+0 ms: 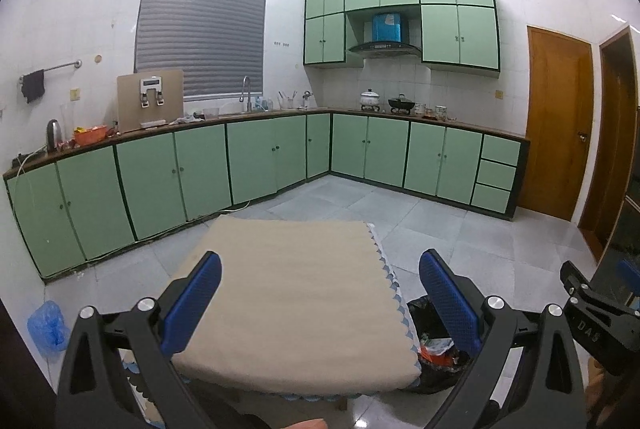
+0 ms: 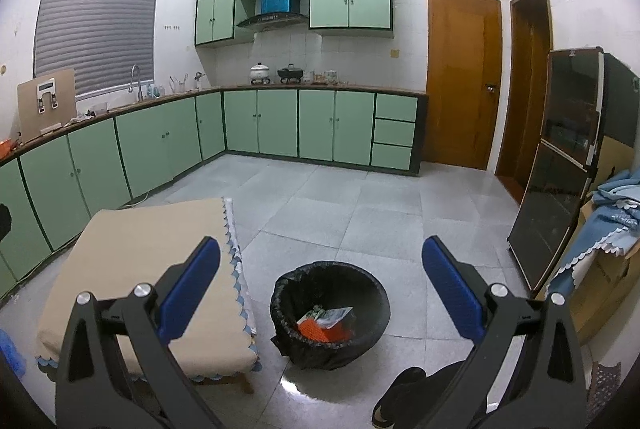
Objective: Collect trash
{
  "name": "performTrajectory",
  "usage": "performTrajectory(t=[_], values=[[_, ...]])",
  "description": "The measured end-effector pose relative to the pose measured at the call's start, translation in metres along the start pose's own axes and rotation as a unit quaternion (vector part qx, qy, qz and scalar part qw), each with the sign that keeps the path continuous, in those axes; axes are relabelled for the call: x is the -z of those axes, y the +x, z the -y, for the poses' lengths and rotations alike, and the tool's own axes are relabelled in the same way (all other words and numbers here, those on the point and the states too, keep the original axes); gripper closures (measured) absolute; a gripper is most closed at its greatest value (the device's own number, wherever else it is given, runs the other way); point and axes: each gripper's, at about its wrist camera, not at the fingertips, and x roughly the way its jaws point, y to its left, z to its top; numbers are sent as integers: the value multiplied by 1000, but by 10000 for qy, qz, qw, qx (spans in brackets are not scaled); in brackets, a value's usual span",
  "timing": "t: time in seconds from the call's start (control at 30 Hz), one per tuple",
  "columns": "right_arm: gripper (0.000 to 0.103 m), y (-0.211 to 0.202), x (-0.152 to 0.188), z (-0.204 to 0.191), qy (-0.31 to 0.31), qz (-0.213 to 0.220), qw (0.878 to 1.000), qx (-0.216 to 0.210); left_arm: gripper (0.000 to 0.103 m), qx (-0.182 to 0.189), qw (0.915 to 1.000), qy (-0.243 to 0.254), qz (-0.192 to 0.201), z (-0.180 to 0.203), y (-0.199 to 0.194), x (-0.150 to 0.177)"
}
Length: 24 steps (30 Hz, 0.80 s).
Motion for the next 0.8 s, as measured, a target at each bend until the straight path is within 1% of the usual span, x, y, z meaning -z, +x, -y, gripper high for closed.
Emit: performTrajectory(t=[0.3, 0.8], values=[[5, 3, 2, 2, 34, -113, 9999, -44, 6, 56, 9999, 146, -23, 11, 3, 3], [5, 1, -1, 12, 140, -103, 9998, 22, 6, 120, 9998, 143, -5, 0, 0, 6]])
